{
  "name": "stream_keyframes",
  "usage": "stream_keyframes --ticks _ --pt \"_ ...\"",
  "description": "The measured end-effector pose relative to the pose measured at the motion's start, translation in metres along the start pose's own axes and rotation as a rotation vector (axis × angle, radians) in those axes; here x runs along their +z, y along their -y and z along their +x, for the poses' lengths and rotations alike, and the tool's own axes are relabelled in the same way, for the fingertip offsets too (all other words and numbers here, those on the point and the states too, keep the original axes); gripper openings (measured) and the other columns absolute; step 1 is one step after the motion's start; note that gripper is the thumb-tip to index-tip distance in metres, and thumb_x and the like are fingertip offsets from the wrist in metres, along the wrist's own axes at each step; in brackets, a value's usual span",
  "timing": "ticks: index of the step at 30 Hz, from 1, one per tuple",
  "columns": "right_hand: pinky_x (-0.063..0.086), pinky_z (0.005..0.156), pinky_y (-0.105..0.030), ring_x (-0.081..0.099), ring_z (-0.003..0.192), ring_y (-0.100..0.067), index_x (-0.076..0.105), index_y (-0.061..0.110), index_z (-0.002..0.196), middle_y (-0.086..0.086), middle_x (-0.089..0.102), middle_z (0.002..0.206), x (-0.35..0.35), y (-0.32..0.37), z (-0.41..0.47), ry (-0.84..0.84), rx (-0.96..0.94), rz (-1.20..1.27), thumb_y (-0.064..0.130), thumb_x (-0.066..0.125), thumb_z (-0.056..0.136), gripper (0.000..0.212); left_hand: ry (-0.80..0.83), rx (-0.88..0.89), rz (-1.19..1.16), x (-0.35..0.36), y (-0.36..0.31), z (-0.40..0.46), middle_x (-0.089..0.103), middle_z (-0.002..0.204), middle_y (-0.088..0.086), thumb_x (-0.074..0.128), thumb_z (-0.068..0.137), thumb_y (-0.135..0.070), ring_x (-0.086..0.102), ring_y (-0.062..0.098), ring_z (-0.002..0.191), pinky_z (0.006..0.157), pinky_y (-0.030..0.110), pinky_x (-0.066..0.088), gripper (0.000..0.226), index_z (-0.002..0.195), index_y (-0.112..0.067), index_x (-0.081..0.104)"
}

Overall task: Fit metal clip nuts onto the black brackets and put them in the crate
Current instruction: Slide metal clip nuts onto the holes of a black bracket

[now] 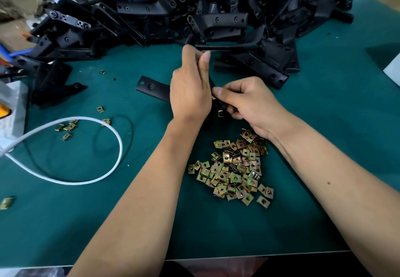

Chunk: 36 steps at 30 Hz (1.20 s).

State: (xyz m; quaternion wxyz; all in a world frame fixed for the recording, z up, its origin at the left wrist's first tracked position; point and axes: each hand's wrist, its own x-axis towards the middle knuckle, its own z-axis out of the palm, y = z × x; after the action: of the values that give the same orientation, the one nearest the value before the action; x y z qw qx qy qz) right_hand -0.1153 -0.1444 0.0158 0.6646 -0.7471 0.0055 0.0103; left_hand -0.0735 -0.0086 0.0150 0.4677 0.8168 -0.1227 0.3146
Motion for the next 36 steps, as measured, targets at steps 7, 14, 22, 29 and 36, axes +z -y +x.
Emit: stream_keyframes --ticks 7,14,22,29,36 --pt "0.031 0.043 -0.018 0.038 0.048 -0.006 0.079 0.016 0.083 0.006 0.052 0.056 0.001 0.003 0.000 -0.014 0.035 0.004 0.029 0.075 0.095 0.019 -0.097 -0.030 0.087 0.003 -0.009 -0.003 0.041 0.060 -0.017 0.035 0.110 -0.037 0.045 0.023 0.057 0.055 0.035 0.025 0.037 0.103 -0.005 0.052" --pt "0.035 0.044 -0.020 0.046 0.051 -0.009 0.077 0.007 0.089 0.003 0.057 0.058 -0.006 0.005 0.003 -0.012 0.034 -0.080 0.040 0.069 0.098 0.035 -0.048 -0.031 0.070 0.004 -0.004 0.000 0.043 0.065 -0.017 0.037 0.110 -0.037 0.044 0.021 0.059 0.058 0.035 0.028 0.036 0.106 -0.004 0.050" --pt "0.039 0.057 -0.018 0.059 0.061 0.005 0.077 0.027 0.083 0.011 0.069 0.072 -0.022 0.007 0.003 0.119 -0.223 -0.833 0.041 0.085 0.082 0.016 -0.116 -0.111 -0.021 -0.003 0.013 0.008 0.045 0.066 -0.011 0.039 0.110 -0.028 0.050 0.001 0.060 0.057 0.027 0.020 0.030 0.093 -0.005 0.047" --pt "0.054 0.062 -0.024 0.064 0.062 -0.006 0.074 0.021 0.088 0.008 0.070 0.074 -0.016 0.006 0.002 0.024 -0.178 -0.585 0.018 0.087 0.082 0.015 -0.100 -0.111 -0.086 -0.004 0.021 0.008 0.065 0.083 -0.014 0.033 0.111 -0.031 0.061 -0.008 0.077 0.072 0.010 0.043 0.048 0.098 -0.004 0.071" --pt "0.059 0.065 -0.023 0.071 0.070 -0.016 0.078 0.002 0.092 -0.010 0.076 0.082 -0.008 0.012 -0.001 -0.181 -0.006 0.355 -0.003 0.073 0.090 0.007 0.028 -0.024 -0.129 0.006 0.009 0.001 0.064 0.073 -0.020 0.030 0.105 -0.048 0.065 -0.002 0.074 0.073 0.020 0.051 0.062 0.098 -0.010 0.079"
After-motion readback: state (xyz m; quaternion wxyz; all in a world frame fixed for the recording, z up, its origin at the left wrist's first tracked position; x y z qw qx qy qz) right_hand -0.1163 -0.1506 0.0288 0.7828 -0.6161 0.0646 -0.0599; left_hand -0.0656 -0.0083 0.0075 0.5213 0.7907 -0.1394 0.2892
